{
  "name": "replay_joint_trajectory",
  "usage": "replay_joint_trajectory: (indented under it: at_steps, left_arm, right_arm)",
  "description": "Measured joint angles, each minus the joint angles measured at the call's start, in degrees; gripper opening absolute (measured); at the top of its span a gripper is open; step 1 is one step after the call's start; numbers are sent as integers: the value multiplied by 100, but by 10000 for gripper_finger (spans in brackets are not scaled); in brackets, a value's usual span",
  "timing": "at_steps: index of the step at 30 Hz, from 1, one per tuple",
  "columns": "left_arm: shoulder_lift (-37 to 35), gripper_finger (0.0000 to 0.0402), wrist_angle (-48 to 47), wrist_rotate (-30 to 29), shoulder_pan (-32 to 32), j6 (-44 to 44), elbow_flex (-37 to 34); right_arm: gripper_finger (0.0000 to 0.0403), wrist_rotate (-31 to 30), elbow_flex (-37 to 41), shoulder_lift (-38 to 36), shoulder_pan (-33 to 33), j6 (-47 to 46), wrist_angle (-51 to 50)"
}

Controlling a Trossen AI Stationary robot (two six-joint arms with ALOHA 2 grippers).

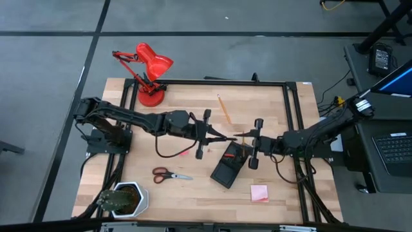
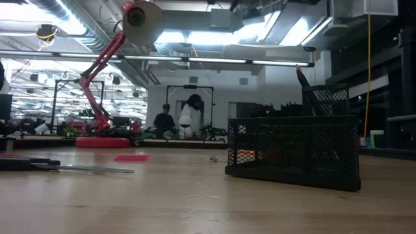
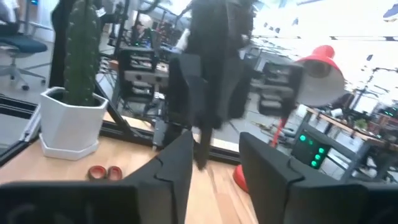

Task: Pick and place office supplies into organizer
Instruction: Put the pen into the desk organizer

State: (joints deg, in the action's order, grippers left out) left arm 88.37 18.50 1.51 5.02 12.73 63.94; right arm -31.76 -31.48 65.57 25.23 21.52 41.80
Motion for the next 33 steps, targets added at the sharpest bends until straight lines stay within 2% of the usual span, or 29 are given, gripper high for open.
replay_joint_trajectory:
  at_steps: [7,16,20,25,33]
  left_arm:
    - [168,24,-24,5,25,-1,8]
    - [169,24,-27,3,58,98,4]
    - [168,24,-75,5,61,96,4]
    - [168,27,-105,1,57,153,4]
    - [112,33,-90,-352,57,307,4]
  right_arm:
    - [152,37,-639,559,3,458,-79]
    - [149,34,-787,591,3,426,-314]
    - [116,34,-787,591,3,430,-314]
    - [29,41,-787,591,1,427,-315]
    - [27,-133,-788,465,11,446,-487]
